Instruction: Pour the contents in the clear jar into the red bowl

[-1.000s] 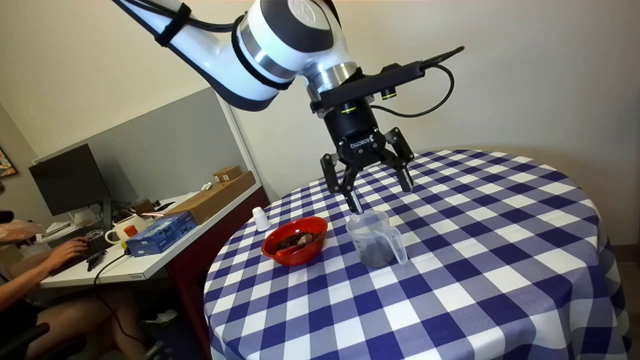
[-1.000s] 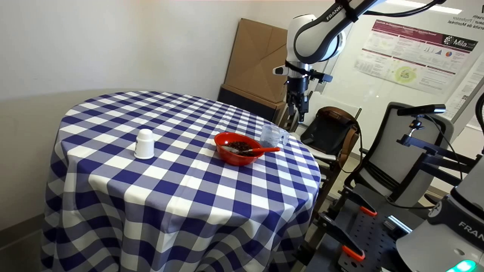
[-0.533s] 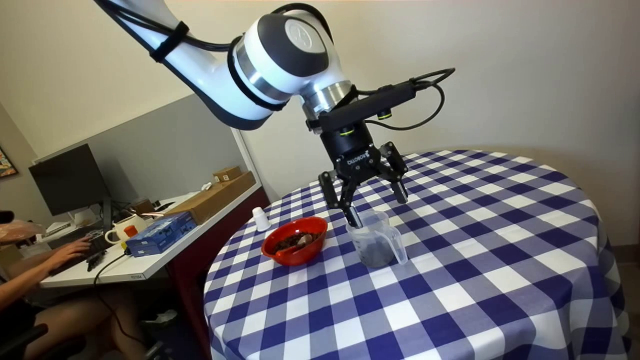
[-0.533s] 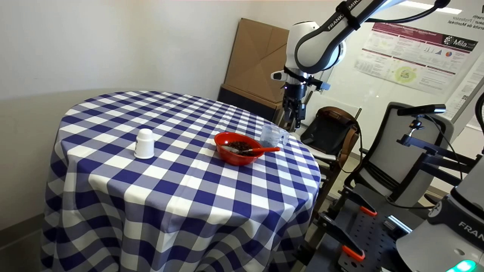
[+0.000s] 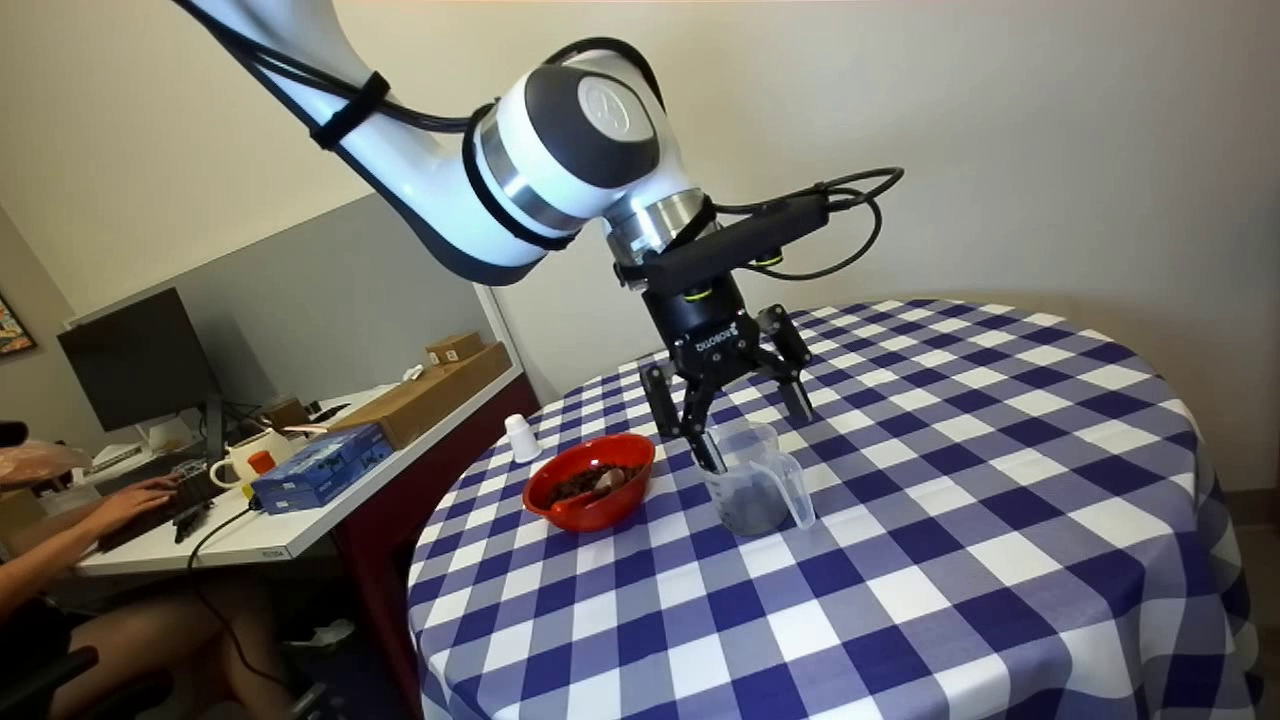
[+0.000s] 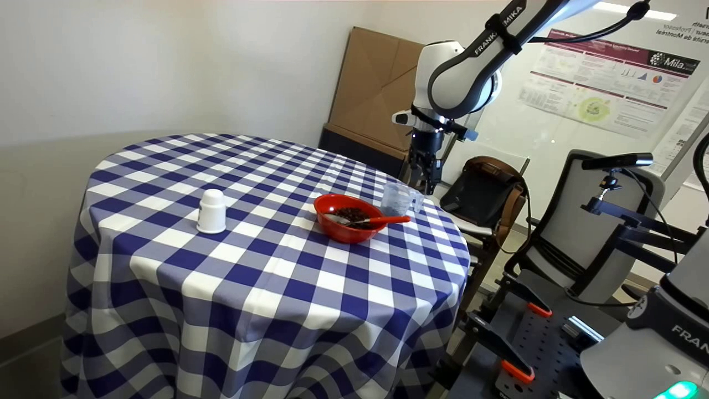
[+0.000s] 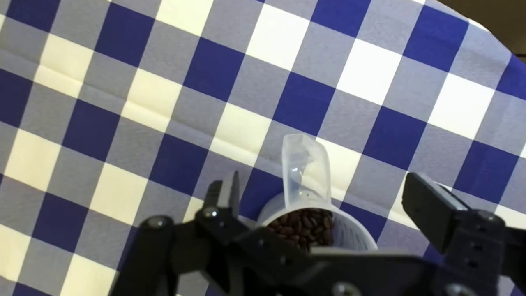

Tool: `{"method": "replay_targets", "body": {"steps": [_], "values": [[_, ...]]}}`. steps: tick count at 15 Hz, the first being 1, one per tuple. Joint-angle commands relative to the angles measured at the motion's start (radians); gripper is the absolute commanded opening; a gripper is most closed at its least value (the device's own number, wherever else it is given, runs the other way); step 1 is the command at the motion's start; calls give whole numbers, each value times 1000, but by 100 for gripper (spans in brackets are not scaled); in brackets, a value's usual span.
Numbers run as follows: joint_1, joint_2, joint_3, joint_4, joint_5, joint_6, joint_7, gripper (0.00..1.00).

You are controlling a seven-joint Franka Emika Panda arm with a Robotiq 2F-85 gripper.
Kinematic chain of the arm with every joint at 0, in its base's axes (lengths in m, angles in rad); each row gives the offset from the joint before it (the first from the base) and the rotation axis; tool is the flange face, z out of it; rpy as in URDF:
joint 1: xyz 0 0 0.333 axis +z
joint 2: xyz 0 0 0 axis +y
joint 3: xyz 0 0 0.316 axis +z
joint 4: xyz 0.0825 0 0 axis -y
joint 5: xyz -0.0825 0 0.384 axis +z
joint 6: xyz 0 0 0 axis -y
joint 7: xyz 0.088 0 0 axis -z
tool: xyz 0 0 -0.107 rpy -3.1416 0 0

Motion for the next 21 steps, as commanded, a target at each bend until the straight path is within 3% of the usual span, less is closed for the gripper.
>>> {"method": "replay_targets", "body": {"steps": [1, 2, 3, 12, 17, 18, 19, 21], "values": [[-10, 16, 6, 8, -23, 27, 23, 100], [-9, 18, 5, 9, -26, 26, 23, 93], [-9, 18, 5, 7, -28, 27, 21, 74], [-12, 24, 4, 8, -30, 33, 18, 9], [-14, 24, 4, 12, -27, 32, 20, 12], [-14, 24, 4, 12, -25, 32, 24, 19], [-14, 23, 5, 13, -25, 30, 21, 51], [-14, 22, 5, 14, -26, 30, 21, 57]]}}
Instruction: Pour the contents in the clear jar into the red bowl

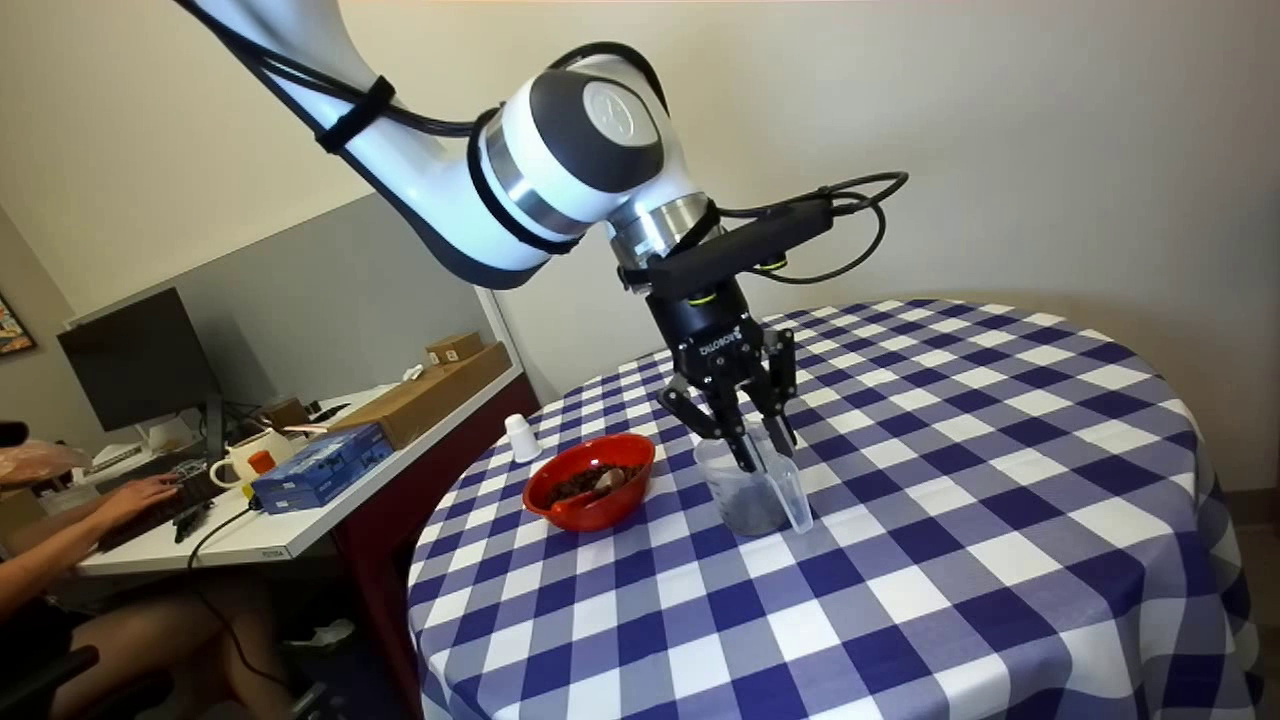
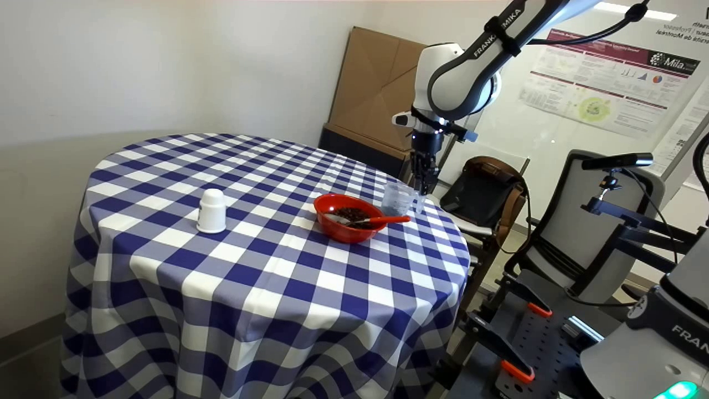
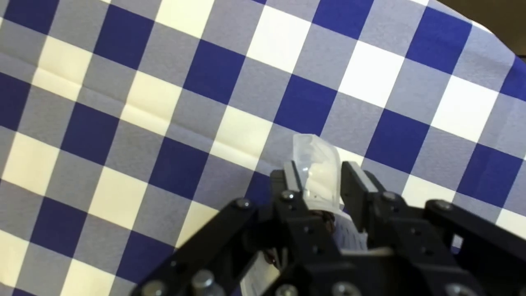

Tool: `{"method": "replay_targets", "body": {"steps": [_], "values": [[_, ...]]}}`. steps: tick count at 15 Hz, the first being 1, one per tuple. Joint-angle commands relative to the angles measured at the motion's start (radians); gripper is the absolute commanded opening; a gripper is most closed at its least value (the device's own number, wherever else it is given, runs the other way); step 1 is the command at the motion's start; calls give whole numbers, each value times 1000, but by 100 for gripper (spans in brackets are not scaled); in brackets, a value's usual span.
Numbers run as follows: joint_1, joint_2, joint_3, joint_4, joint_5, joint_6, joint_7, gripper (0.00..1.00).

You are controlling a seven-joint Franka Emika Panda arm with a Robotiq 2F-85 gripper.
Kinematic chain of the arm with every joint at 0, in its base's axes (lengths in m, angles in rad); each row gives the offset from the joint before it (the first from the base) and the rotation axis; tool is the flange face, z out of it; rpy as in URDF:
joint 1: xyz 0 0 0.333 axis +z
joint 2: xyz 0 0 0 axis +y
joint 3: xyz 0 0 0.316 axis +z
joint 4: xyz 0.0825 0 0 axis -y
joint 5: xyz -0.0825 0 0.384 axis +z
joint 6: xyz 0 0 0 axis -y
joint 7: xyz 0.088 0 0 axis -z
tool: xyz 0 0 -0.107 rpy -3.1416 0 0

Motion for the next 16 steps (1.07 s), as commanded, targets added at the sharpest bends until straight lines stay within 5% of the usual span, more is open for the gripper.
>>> {"method": "replay_targets", "body": {"steps": [1, 6, 11, 12, 13, 16], "values": [[-10, 12, 5, 9, -23, 27, 20, 66], [-10, 15, 4, 9, -27, 30, 23, 99], [-12, 33, 2, 15, -27, 41, 26, 100], [-12, 36, 2, 16, -27, 45, 26, 94], [-13, 39, 2, 17, -26, 48, 25, 74], [-16, 42, 1, 20, -24, 55, 23, 53]]}}
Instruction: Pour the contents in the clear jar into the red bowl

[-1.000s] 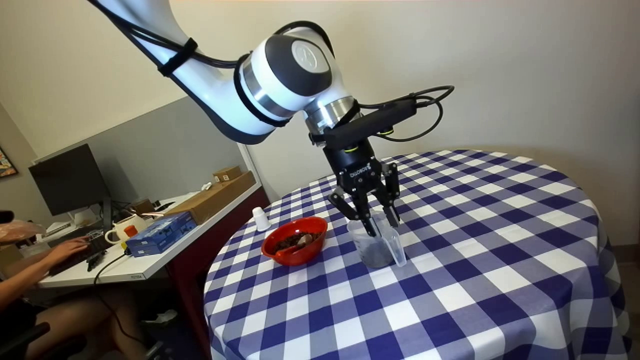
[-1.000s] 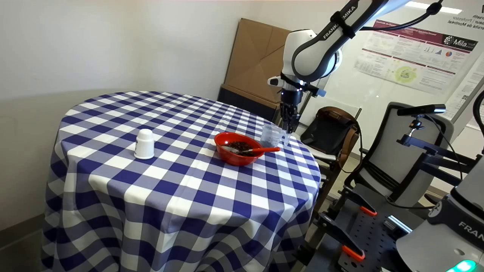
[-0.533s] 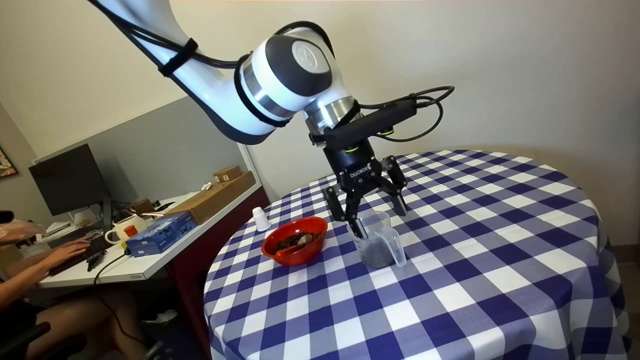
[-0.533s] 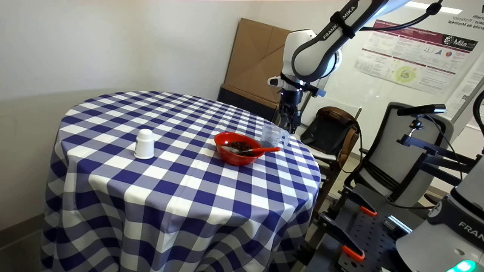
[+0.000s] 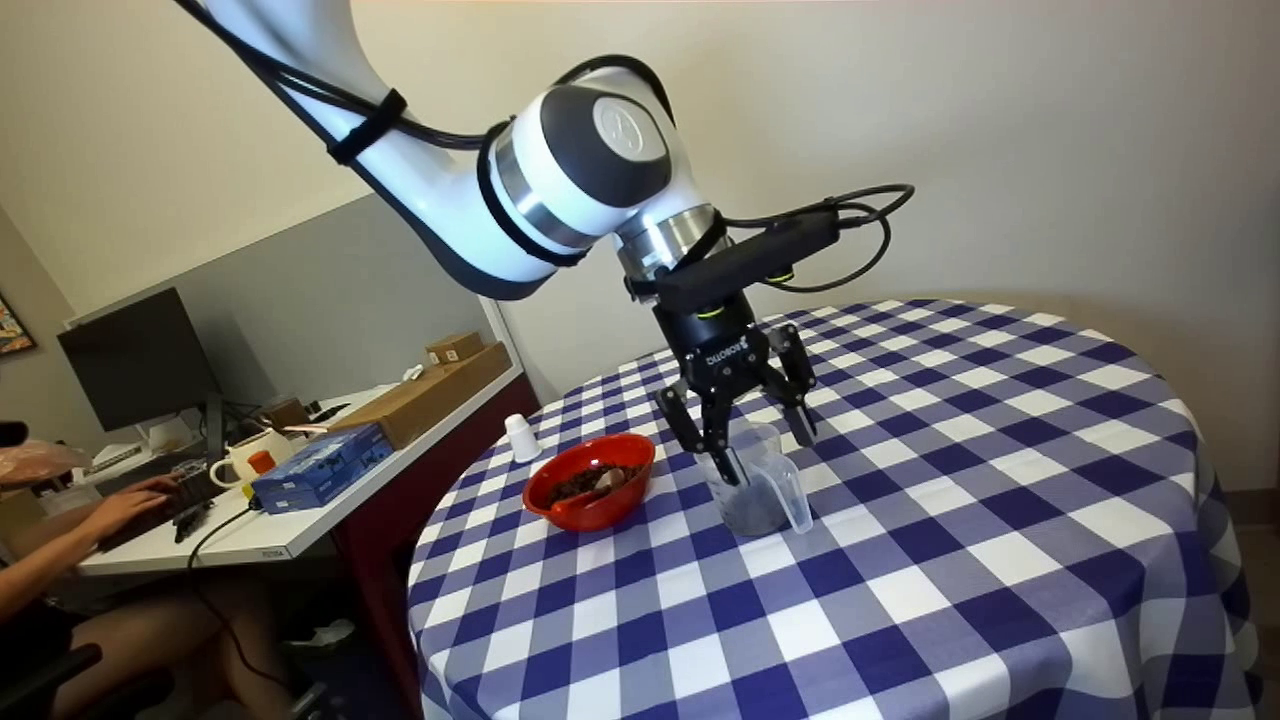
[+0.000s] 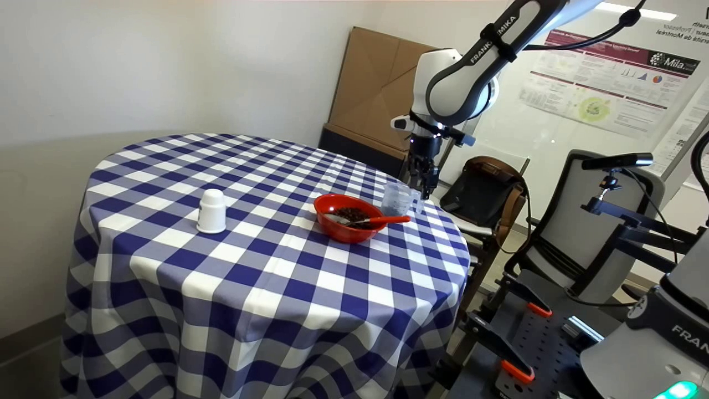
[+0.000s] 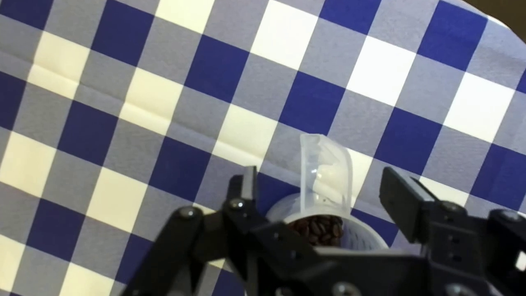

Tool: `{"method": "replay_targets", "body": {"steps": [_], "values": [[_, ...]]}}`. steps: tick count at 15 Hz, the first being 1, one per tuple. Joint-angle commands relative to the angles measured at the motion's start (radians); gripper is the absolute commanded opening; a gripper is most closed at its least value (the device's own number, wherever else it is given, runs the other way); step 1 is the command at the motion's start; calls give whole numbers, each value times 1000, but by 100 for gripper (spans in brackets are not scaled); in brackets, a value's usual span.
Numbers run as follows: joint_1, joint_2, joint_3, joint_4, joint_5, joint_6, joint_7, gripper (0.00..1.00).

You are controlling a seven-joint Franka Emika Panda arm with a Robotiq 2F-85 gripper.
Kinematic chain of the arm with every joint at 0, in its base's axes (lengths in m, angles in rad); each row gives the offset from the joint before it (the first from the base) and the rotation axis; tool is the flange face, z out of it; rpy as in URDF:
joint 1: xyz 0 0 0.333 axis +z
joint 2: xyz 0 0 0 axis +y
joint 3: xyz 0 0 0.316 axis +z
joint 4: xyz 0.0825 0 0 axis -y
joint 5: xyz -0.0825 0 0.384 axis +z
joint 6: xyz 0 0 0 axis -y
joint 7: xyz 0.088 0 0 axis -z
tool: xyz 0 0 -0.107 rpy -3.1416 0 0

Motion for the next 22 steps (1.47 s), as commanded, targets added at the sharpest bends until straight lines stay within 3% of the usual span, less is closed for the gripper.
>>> {"method": "replay_targets", "body": {"steps": [1, 6, 14, 17, 22], "values": [[-12, 14, 2, 13, -25, 30, 21, 45], [-12, 4, 3, 9, -23, 41, 20, 8], [9, -40, 6, 24, -49, 20, 17, 12], [32, -71, 7, 21, -104, 32, 24, 12], [84, -141, 8, -14, -298, 44, 62, 12]]}}
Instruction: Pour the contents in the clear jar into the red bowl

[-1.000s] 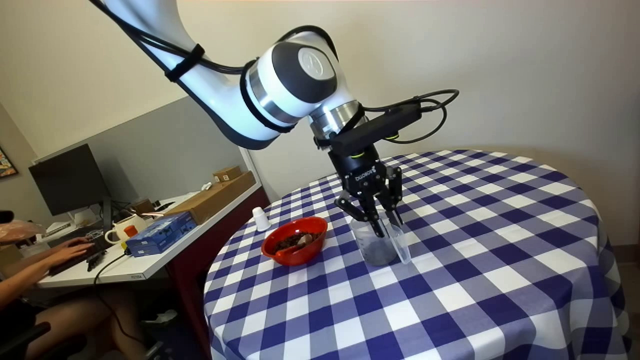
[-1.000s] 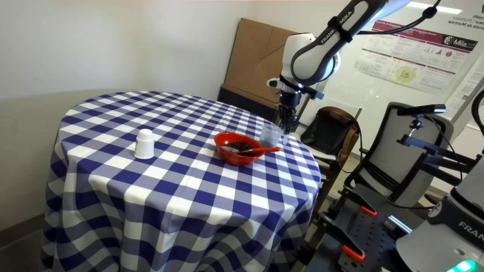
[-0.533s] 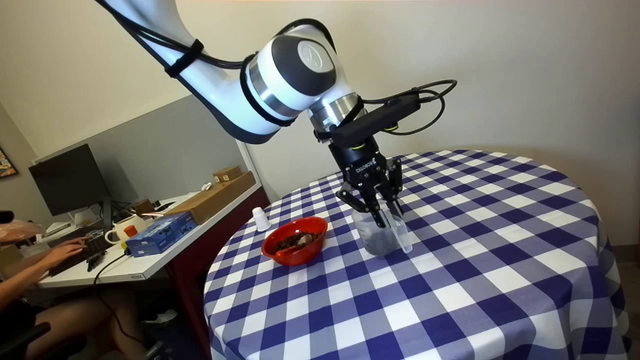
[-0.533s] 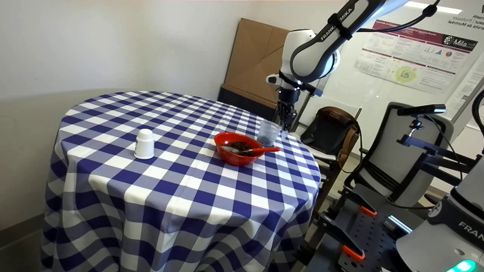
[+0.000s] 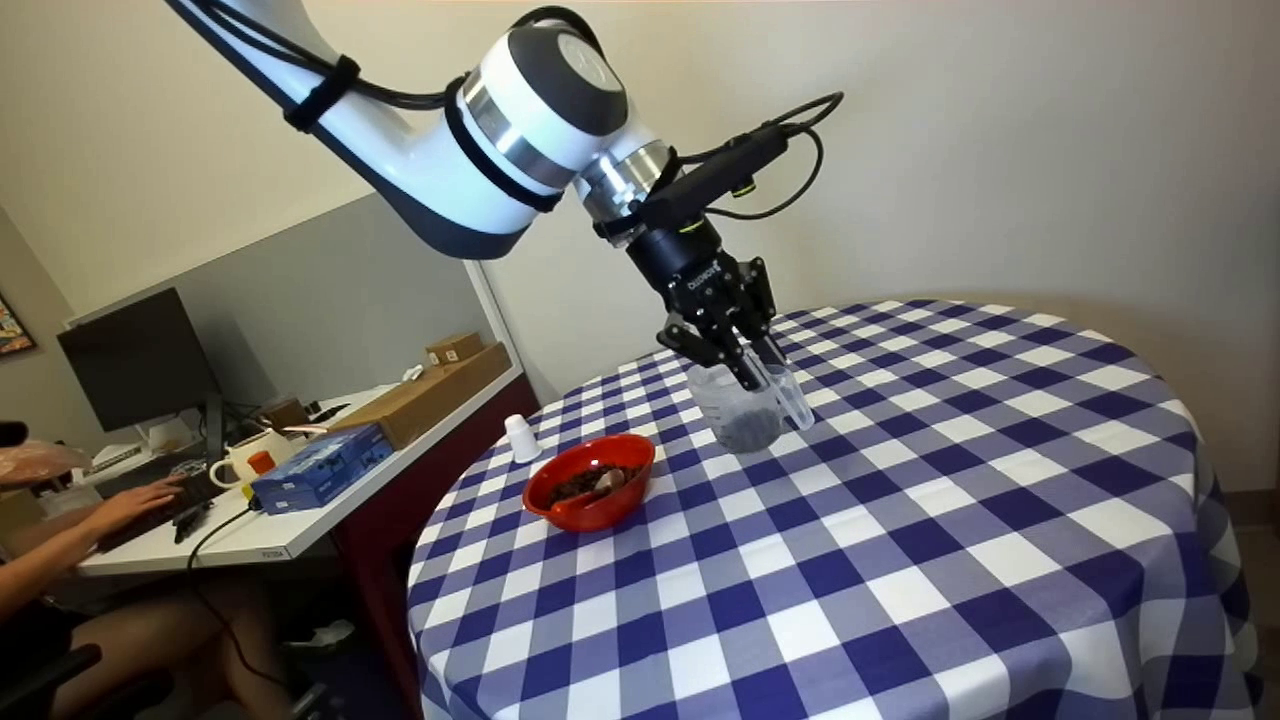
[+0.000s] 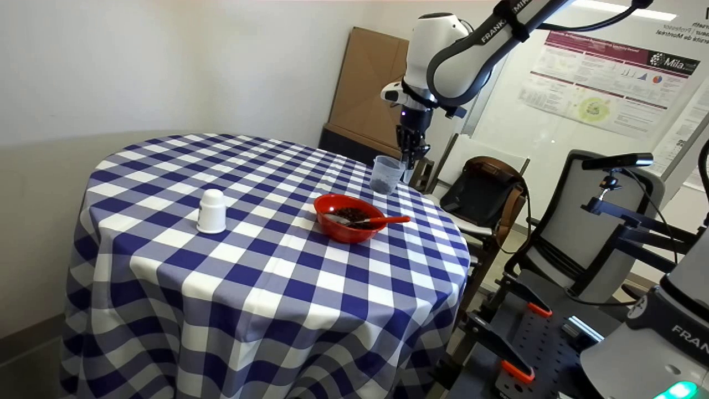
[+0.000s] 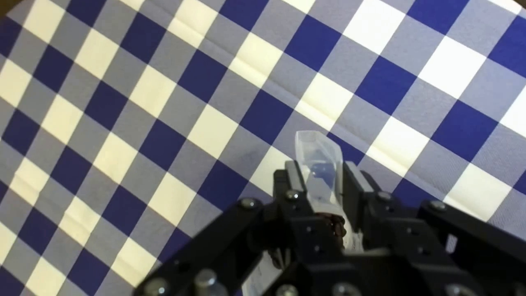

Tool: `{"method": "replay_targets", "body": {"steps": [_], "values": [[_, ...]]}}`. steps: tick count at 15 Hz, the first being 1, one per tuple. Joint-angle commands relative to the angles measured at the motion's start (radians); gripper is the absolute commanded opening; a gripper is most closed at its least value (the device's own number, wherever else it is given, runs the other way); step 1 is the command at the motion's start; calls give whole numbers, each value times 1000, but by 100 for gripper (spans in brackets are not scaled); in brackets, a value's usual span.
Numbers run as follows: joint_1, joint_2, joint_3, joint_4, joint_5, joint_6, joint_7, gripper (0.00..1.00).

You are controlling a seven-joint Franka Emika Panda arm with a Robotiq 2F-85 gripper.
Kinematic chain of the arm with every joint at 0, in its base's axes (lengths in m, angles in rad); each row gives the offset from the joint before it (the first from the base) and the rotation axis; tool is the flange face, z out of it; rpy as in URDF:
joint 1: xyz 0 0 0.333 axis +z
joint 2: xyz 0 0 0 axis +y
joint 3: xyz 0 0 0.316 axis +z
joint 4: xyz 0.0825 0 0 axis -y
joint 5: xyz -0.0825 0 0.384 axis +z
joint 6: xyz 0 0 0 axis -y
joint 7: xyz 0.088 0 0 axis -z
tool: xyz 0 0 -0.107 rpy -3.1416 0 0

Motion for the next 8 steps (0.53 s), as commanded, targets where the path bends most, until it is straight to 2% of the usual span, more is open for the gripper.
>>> {"method": "replay_targets", "body": {"steps": [1, 4, 8], "values": [[36, -79, 5, -60, -158, 30, 64, 12], [59, -130, 21, -101, -316, 50, 148, 12], [85, -197, 47, -157, -620, 83, 356, 12]]}}
